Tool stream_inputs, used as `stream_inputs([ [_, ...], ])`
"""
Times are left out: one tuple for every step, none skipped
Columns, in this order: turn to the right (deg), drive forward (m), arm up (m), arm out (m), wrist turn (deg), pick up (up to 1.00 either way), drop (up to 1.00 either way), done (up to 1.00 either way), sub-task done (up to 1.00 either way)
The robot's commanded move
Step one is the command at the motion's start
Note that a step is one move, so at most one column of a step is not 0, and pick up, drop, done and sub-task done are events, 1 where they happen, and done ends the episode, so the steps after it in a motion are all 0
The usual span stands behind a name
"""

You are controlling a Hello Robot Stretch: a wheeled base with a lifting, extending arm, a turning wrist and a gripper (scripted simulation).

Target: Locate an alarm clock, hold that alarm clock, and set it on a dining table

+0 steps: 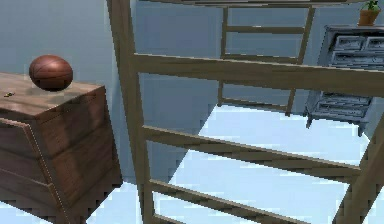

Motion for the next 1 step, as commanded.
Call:
stream_inputs([
  [0.0, 0.0, 0.0, 0.0, 45.0, 0.0, 0.0, 0.0, 0.0],
])
